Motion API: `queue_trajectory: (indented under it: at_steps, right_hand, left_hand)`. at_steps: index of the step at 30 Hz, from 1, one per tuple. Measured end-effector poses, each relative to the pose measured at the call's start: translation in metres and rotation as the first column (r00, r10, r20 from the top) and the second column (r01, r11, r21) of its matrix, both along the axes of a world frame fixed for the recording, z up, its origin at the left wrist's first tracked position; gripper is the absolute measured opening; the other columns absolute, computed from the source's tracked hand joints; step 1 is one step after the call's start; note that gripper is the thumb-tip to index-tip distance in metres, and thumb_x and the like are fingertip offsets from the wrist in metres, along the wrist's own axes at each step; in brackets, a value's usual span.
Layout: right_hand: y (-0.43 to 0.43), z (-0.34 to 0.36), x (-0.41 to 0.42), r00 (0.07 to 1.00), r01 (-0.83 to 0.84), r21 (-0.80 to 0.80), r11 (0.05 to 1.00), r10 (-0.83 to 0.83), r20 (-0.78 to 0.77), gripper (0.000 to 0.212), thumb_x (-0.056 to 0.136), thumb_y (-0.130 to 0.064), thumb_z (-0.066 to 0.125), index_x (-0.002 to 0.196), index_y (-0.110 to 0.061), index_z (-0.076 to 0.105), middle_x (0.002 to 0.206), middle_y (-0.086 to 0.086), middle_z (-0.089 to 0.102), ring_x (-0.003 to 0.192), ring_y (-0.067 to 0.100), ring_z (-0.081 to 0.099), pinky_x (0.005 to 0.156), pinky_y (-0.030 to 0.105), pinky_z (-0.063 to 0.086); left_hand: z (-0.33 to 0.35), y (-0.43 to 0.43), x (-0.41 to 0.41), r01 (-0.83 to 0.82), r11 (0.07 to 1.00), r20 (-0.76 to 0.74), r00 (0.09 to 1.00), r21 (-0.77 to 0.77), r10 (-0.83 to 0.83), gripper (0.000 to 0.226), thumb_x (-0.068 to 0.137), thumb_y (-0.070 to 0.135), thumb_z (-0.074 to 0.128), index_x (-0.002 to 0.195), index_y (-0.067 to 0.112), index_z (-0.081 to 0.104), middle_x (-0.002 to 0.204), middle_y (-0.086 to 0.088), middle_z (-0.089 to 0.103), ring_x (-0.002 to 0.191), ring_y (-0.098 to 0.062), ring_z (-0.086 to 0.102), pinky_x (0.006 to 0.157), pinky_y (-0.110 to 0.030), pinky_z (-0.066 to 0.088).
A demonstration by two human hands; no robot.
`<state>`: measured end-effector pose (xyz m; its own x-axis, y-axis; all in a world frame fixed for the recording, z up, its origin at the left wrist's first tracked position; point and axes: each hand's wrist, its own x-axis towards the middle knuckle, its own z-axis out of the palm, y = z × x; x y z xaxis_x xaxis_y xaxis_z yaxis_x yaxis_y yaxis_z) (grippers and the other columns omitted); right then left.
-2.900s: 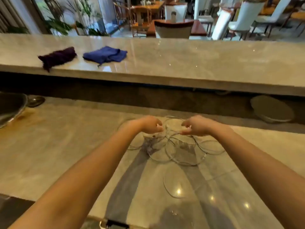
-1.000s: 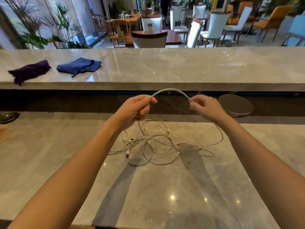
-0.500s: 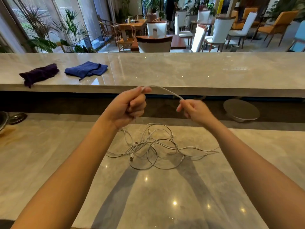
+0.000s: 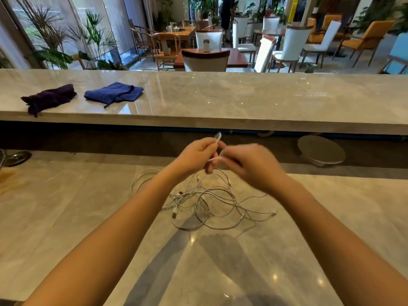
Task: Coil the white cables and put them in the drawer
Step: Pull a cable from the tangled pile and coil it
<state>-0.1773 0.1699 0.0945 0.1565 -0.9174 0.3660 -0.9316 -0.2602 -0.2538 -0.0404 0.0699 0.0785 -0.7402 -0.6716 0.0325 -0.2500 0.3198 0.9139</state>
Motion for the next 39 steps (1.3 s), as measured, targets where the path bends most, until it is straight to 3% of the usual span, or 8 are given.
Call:
queue_trajectory:
  at_steps: [6, 12, 16, 20, 23, 27, 32, 39]
  right_hand:
    - [-0.017, 0.042, -0.041, 0.953, 0.111, -0.083, 0.990, -0.082, 0.290, 0.022, 0.084, -0.030, 0.062, 0.094, -0.013, 0.070, 0.074, -0.001, 0.064, 0.064, 0.010, 0.056, 0.062, 0.019, 0.044]
    - [-0.018, 0.024, -0.066, 0.838, 0.090, 0.043, 0.995, -0.099, 0.537, 0.020, 0.090, -0.025, 0.056, 0.086, -0.012, 0.071, 0.052, -0.018, 0.057, 0.049, -0.002, 0.047, 0.049, 0.007, 0.033]
    - [-0.015, -0.011, -0.081, 0.694, 0.080, 0.218, 0.973, -0.211, 0.688, 0.027, 0.094, -0.029, 0.050, 0.084, -0.014, 0.069, 0.052, -0.009, 0.045, 0.044, 0.002, 0.036, 0.044, 0.013, 0.030]
    - [-0.016, -0.062, -0.056, 0.792, 0.113, 0.437, 0.892, -0.346, 0.502, 0.026, 0.097, -0.029, 0.042, 0.088, -0.018, 0.064, 0.068, -0.003, 0.053, 0.058, 0.009, 0.046, 0.052, 0.018, 0.039]
    - [-0.012, -0.070, -0.017, 0.938, 0.092, 0.511, 0.854, -0.247, 0.244, 0.030, 0.097, -0.035, 0.040, 0.098, -0.018, 0.064, 0.079, -0.006, 0.060, 0.069, 0.011, 0.056, 0.062, 0.021, 0.046]
    - [-0.003, -0.028, 0.025, 1.000, 0.025, 0.309, 0.951, -0.022, -0.014, 0.028, 0.097, -0.036, 0.042, 0.098, -0.018, 0.062, 0.085, -0.003, 0.064, 0.075, 0.013, 0.060, 0.068, 0.030, 0.050]
    - [0.006, 0.019, 0.016, 1.000, 0.006, 0.007, 1.000, -0.006, -0.031, 0.014, 0.092, -0.032, 0.053, 0.094, -0.021, 0.062, 0.074, -0.012, 0.054, 0.062, 0.002, 0.050, 0.063, 0.020, 0.043]
    - [-0.018, 0.025, -0.022, 0.983, 0.075, -0.044, 0.996, -0.066, 0.172, 0.025, 0.082, -0.038, 0.063, 0.090, -0.015, 0.066, 0.073, -0.002, 0.061, 0.063, 0.014, 0.055, 0.062, 0.031, 0.047]
  left_hand:
    - [0.003, -0.007, 0.021, 0.374, 0.832, -0.302, 0.916, 0.410, -0.263, 0.029, 0.096, 0.024, 0.035, 0.094, 0.010, 0.060, 0.053, 0.006, 0.043, 0.044, -0.006, 0.034, 0.046, -0.018, 0.030]
    - [0.011, -0.019, 0.035, 0.657, 0.490, -0.652, 0.728, 0.573, -0.212, 0.033, 0.098, 0.024, 0.032, 0.088, 0.009, 0.060, 0.050, 0.007, 0.042, 0.044, -0.005, 0.028, 0.041, -0.014, 0.031]
    - [0.008, -0.032, 0.045, 0.785, 0.269, -0.822, 0.568, 0.558, 0.050, 0.034, 0.102, 0.021, 0.029, 0.096, 0.000, 0.055, 0.056, -0.007, 0.047, 0.049, -0.011, 0.031, 0.048, -0.023, 0.024]
    - [0.007, -0.025, 0.034, 0.721, 0.388, -0.818, 0.529, 0.573, 0.225, 0.037, 0.100, 0.021, 0.031, 0.091, 0.001, 0.060, 0.054, -0.003, 0.049, 0.043, -0.010, 0.031, 0.042, -0.021, 0.024]
    - [0.010, -0.010, 0.020, 0.411, 0.683, -0.728, 0.633, 0.604, 0.263, 0.032, 0.101, 0.025, 0.029, 0.101, 0.010, 0.059, 0.056, 0.006, 0.047, 0.046, -0.005, 0.037, 0.045, -0.017, 0.031]
    - [0.010, 0.000, 0.010, -0.001, 0.961, -0.491, 0.859, 0.277, 0.142, 0.024, 0.103, 0.022, 0.028, 0.106, 0.013, 0.050, 0.069, 0.002, 0.056, 0.062, -0.010, 0.055, 0.062, -0.022, 0.048]
    - [0.004, 0.011, 0.013, -0.083, 0.996, -0.075, 0.994, -0.045, 0.079, 0.023, 0.101, 0.023, 0.035, 0.090, 0.014, 0.054, 0.065, 0.003, 0.055, 0.052, -0.003, 0.053, 0.055, -0.016, 0.046]
    - [0.017, 0.008, 0.028, 0.315, 0.814, -0.301, 0.936, 0.489, -0.181, 0.036, 0.101, 0.029, 0.027, 0.082, 0.013, 0.053, 0.048, 0.008, 0.038, 0.041, -0.006, 0.031, 0.048, -0.020, 0.026]
